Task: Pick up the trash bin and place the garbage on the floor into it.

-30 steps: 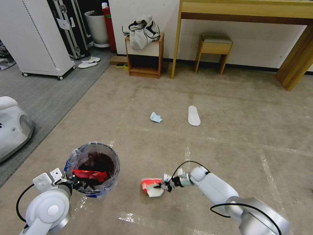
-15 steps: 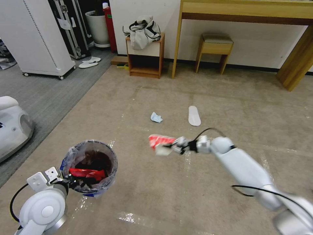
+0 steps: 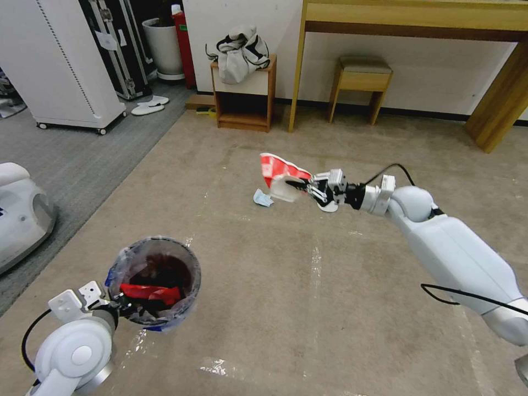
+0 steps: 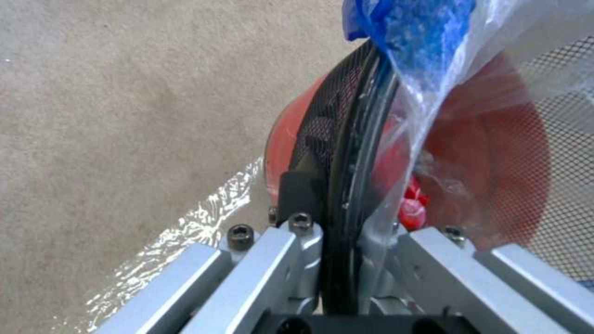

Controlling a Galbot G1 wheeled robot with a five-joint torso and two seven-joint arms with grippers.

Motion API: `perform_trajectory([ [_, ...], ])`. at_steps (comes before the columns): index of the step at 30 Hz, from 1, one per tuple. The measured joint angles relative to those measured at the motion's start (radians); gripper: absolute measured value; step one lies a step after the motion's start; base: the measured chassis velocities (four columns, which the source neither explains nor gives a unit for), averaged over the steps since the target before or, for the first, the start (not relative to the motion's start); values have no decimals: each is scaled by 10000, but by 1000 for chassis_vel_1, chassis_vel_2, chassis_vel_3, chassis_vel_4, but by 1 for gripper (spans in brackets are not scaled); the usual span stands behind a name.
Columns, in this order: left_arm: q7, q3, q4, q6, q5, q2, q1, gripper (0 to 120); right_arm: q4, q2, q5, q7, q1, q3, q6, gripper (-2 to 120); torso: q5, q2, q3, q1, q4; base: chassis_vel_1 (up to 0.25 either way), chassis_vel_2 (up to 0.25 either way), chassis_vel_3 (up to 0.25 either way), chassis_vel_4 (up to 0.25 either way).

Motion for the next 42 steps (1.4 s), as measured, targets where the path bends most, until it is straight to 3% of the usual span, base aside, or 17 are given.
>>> perform_trajectory([
  [9, 165, 293, 231, -127, -179, -47, -250, 1, 950, 461, -133, 181, 282, -726, -254, 0, 0, 0, 0, 0, 0, 0, 0, 0, 0],
  [22, 100, 611, 406, -127, -200, -76, -452, 1, 1151, 1127, -454, 115, 1001, -2387, -295, 0, -1, 0, 0, 0, 0, 0, 0, 0, 0],
  [42, 74, 870, 507, -113, -138, -132, -678, 1, -214, 3024, -1188, -246, 1476, -4684, -27, 0, 0, 0, 1, 0, 1, 0, 0, 0, 0],
])
